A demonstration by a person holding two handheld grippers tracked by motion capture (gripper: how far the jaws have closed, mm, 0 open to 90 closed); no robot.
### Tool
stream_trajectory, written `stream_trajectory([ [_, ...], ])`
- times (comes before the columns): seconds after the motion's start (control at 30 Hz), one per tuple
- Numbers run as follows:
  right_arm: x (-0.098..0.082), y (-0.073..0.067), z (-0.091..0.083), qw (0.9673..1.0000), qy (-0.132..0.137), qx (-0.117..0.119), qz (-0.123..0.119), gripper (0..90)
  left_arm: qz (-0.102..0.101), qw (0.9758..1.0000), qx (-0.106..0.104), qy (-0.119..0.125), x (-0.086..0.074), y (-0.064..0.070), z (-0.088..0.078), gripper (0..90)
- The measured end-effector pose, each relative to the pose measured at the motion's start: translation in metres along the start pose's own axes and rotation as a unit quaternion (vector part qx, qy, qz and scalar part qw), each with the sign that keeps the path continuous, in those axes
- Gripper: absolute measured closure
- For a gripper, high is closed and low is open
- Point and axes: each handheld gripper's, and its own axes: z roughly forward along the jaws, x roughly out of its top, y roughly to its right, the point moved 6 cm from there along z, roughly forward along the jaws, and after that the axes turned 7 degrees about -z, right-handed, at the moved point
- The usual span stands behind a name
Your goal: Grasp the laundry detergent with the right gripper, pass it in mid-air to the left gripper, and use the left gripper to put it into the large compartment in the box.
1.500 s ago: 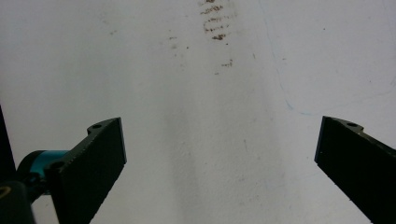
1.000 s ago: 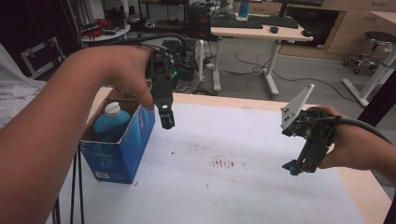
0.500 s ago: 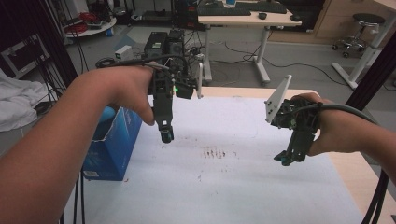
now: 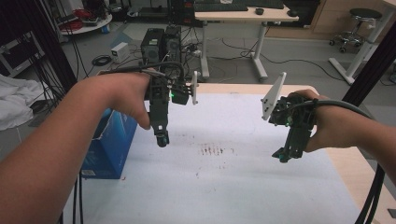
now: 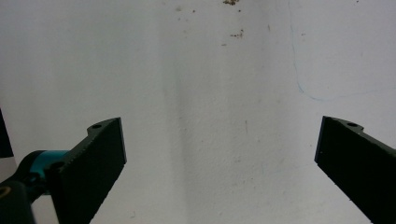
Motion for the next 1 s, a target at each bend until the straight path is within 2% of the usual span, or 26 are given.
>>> stream_trajectory([
  [0.2, 0.0009, -0.0001, 0.0014, 1.0000, -0.001, -0.001, -0.003, 1.2, -0.002, 1.0000, -0.003, 0.008, 0.0001, 0.0002, -0.0023, 1.6],
  [0.6, 0.0032, 0.0017, 0.0058, 1.0000, -0.004, 0.002, -0.009, 1.2, 0.004, 1.0000, -0.003, 0.007, 0.0052, 0.0030, -0.0025, 1.6],
  [1.0, 0.0027, -0.0002, 0.0044, 1.0000, 0.001, -0.002, -0.005, 1.2, 0.005, 1.0000, 0.000, 0.008, 0.0080, 0.0038, -0.0060, 1.6],
])
